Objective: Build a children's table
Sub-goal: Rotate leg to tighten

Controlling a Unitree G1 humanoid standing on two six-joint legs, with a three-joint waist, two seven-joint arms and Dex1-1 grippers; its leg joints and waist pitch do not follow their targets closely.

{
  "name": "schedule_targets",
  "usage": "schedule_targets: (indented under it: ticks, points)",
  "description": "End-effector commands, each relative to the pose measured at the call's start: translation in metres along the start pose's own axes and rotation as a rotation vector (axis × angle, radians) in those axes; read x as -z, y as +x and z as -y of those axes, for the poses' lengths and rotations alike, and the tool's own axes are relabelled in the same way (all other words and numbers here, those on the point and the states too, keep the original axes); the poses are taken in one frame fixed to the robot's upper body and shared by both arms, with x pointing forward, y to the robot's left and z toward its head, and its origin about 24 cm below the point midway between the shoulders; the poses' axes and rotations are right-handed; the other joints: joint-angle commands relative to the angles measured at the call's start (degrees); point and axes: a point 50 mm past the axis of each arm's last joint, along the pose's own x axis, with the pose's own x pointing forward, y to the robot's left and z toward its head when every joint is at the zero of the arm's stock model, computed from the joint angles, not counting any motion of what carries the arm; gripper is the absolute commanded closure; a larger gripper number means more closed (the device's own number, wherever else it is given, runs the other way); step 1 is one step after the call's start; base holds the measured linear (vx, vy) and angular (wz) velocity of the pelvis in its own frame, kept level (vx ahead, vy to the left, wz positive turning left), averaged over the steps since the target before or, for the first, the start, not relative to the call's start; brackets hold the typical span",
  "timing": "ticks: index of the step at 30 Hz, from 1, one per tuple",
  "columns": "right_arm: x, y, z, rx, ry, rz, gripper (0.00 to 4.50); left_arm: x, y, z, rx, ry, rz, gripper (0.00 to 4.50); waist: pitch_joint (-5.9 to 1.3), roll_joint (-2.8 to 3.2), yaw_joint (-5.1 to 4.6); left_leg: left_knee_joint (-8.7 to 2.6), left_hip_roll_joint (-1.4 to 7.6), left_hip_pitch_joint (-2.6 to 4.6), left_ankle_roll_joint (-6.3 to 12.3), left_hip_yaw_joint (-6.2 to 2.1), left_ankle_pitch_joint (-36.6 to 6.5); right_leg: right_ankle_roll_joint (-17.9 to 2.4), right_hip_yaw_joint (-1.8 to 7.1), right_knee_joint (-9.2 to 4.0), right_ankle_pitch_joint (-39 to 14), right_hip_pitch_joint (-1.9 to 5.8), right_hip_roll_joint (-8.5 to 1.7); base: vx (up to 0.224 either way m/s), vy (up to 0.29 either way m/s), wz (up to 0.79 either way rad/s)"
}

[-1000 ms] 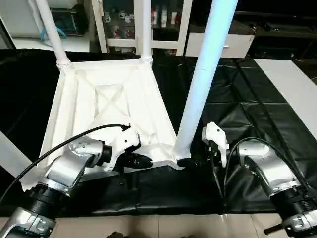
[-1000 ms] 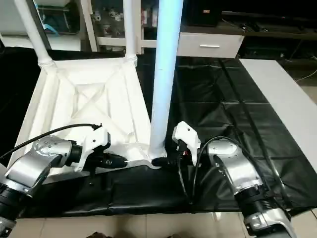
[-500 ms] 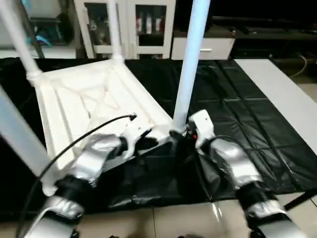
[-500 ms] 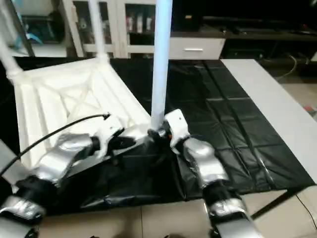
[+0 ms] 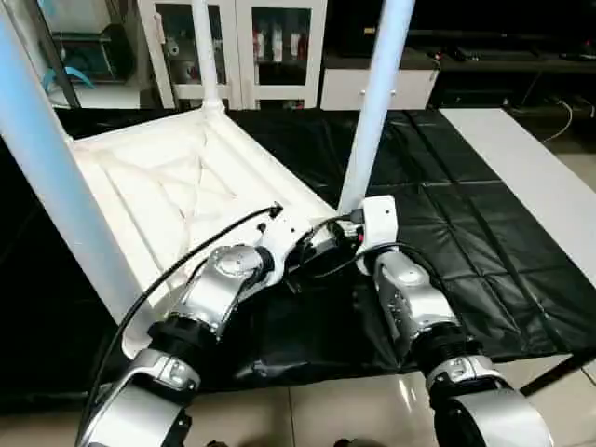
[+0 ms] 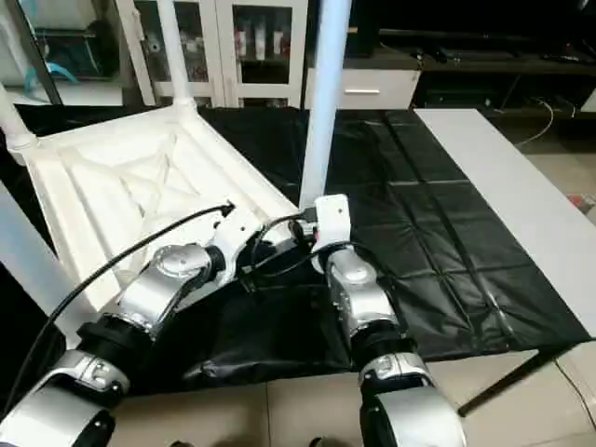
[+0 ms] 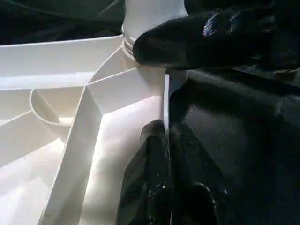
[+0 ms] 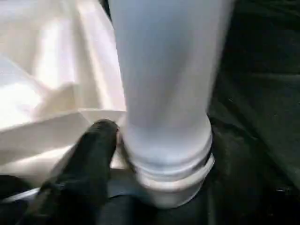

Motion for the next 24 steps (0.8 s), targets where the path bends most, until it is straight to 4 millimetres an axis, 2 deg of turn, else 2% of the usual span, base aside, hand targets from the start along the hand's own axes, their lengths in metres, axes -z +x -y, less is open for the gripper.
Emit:
schedule_targets:
  ticks: [1, 2, 3, 5, 6, 7, 8, 9, 10, 11, 12, 13, 14, 15, 16, 17, 19, 23, 24]
  points:
    - [-0.022, 0.004, -0.026, -0.181, -0.020, 0.105, 0.74, 0.002, -0.003, -0.003, -0.003, 0.015, 0.003, 4.50, -3.24, -0.25, 0.02, -5.53, 2.16, 0.07, 0.93, -1.76, -24.4, -8.1, 1.01, -3.74, -23.2, 2.39, -2.77, -0.007, -0.006, -0.18]
    - [-0.024, 0.003, -0.023, -0.190, -0.028, 0.112, 0.74, 0.004, -0.006, -0.003, 0.012, 0.020, -0.004, 4.50, -3.36, -0.16, -0.07, -5.68, 2.25, -0.43, 0.87, -1.91, -22.7, -8.1, 0.97, -3.39, -22.3, 2.73, -2.83, -0.007, -0.006, -0.18]
    - [-0.031, -0.004, -0.012, -0.239, -0.040, 0.128, 0.66, 0.012, -0.015, -0.003, 0.081, 0.044, -0.027, 4.50, -3.36, 0.08, 0.17, -5.68, 2.33, -0.23, 0.86, -1.92, -21.6, -8.3, 0.84, -3.42, -21.4, 2.53, -2.77, 0.000, -0.006, -0.19]
    - [-0.033, -0.008, -0.008, -0.274, -0.052, 0.127, 0.42, 0.015, -0.020, -0.001, 0.124, 0.057, -0.039, 4.50, -3.43, 0.11, 0.48, -5.39, 2.56, 0.36, 1.26, -1.73, -21.1, -9.9, 1.03, -3.30, -18.5, 2.33, -2.82, 0.000, 0.000, 0.00]
    - [-0.036, -0.013, -0.002, -0.321, -0.086, 0.123, 0.31, 0.019, -0.026, 0.000, 0.175, 0.074, -0.057, 4.50, -3.53, 0.24, 0.74, -5.16, 2.62, 1.02, 1.55, -1.31, -20.8, -11.2, 1.12, -3.32, -16.8, 1.82, -2.66, 0.000, 0.000, 0.00]
    - [-0.037, -0.018, 0.002, -0.358, -0.115, 0.107, 0.23, 0.022, -0.030, 0.001, 0.213, 0.087, -0.066, 4.50, -3.40, 0.25, 0.98, -5.00, 2.62, 1.36, 1.72, -0.99, -21.1, -12.0, 1.23, -3.39, -16.7, 1.39, -2.52, 0.000, 0.000, 0.00]
    - [-0.037, -0.019, 0.004, -0.368, -0.122, 0.101, 0.23, 0.022, -0.032, 0.001, 0.224, 0.090, -0.067, 4.50, -3.35, 0.21, 1.09, -4.98, 2.58, 1.26, 1.75, -0.97, -21.1, -12.1, 1.21, -3.34, -17.1, 1.48, -2.49, 0.000, 0.000, 0.00]
    - [-0.036, -0.029, 0.015, -0.436, -0.205, 0.044, 0.11, 0.026, -0.041, 0.003, 0.295, 0.102, -0.077, 4.50, -3.27, 0.26, 1.34, -4.97, 2.56, 1.12, 1.54, -0.97, -20.9, -11.9, 1.24, -3.28, -17.9, 1.54, -2.48, 0.000, 0.000, 0.00]
    - [-0.034, -0.034, 0.020, -0.472, -0.247, 0.011, 0.04, 0.028, -0.045, 0.003, 0.330, 0.103, -0.083, 4.50, -3.45, 0.32, 1.95, -4.79, 2.75, 1.40, 1.60, -0.83, -19.7, -11.9, 1.32, -2.97, -16.3, 1.50, -2.43, 0.064, -0.033, 0.15]
    - [-0.033, -0.041, 0.026, -0.517, -0.290, -0.031, 0.04, 0.030, -0.050, 0.004, 0.364, 0.098, -0.092, 4.50, -3.37, 0.35, 2.09, -4.71, 2.80, 1.63, 1.65, -0.60, -19.2, -12.4, 1.48, -2.93, -15.2, 1.17, -2.35, 0.064, -0.033, 0.15]
    - [-0.030, -0.050, 0.033, -0.568, -0.330, -0.086, 0.04, 0.031, -0.055, 0.004, 0.400, 0.100, -0.098, 4.50, -3.47, 0.50, 2.63, -4.56, 2.92, 2.01, 1.70, -0.36, -17.8, -13.3, 1.44, -2.54, -12.4, 1.26, -2.10, 0.083, -0.027, 0.16]
    - [-0.030, -0.052, 0.035, -0.583, -0.339, -0.102, 0.04, 0.032, -0.056, 0.004, 0.410, 0.101, -0.099, 4.50, -3.75, 0.42, 2.93, -4.38, 2.89, 1.47, 2.25, -0.10, -14.2, -14.4, 1.40, -1.73, -7.7, 1.86, -1.94, 0.078, -0.012, 0.06]
    - [-0.029, -0.058, 0.038, -0.612, -0.360, -0.133, 0.04, 0.032, -0.059, 0.005, 0.430, 0.099, -0.102, 4.50, -3.83, 0.33, 3.03, -4.27, 2.84, 1.29, 2.58, 0.04, -12.5, -14.9, 1.41, -1.41, -5.4, 1.97, -1.94, 0.078, -0.012, 0.06]
    - [-0.026, -0.066, 0.045, -0.651, -0.408, -0.185, 0.04, 0.033, -0.063, 0.005, 0.462, 0.095, -0.110, 4.50, -3.99, 0.09, 3.14, -4.20, 2.72, 1.00, 3.46, -0.01, -9.7, -15.4, 1.28, -0.86, -2.1, 2.56, -1.95, 0.052, -0.004, -0.02]
    - [-0.025, -0.070, 0.049, -0.666, -0.416, -0.211, 0.04, 0.033, -0.065, 0.006, 0.481, 0.093, -0.114, 4.50, -4.06, 0.06, 3.25, -3.98, 2.72, 0.99, 4.42, 0.07, -7.8, -15.9, 1.27, -0.69, -0.2, 2.63, -2.12, 0.000, 0.000, 0.00]
    - [-0.025, -0.075, 0.055, -0.687, -0.423, -0.246, 0.04, 0.033, -0.069, 0.008, 0.517, 0.090, -0.120, 4.50, -3.95, -0.12, 3.13, -3.99, 2.66, 0.88, 4.78, 0.13, -7.6, -16.2, 1.28, -0.73, -0.3, 2.66, -2.12, 0.000, 0.000, 0.00]
    - [-0.025, -0.079, 0.059, -0.710, -0.419, -0.274, 0.04, 0.033, -0.072, 0.010, 0.557, 0.082, -0.126, 4.50, -3.74, -0.06, 3.27, -4.07, 2.84, 1.03, 4.90, 0.14, -9.2, -16.2, 1.26, -1.09, -4.1, 2.68, -2.26, 0.000, 0.000, 0.00]
    - [-0.027, -0.081, 0.058, -0.745, -0.409, -0.277, 0.04, 0.031, -0.075, 0.013, 0.591, 0.072, -0.129, 4.50, -3.25, -0.02, 3.18, -4.46, 3.01, 1.36, 2.56, 0.08, -15.0, -14.3, 1.31, -2.10, -13.5, 2.19, -2.27, 0.000, 0.000, 0.00]
    - [-0.027, -0.081, 0.056, -0.752, -0.413, -0.275, 0.04, 0.030, -0.076, 0.014, 0.601, 0.070, -0.127, 4.50, -3.22, -0.01, 3.27, -4.59, 3.10, 1.65, 1.62, 0.00, -16.6, -13.6, 1.35, -2.23, -15.6, 2.02, -2.25, 0.000, 0.000, 0.00]
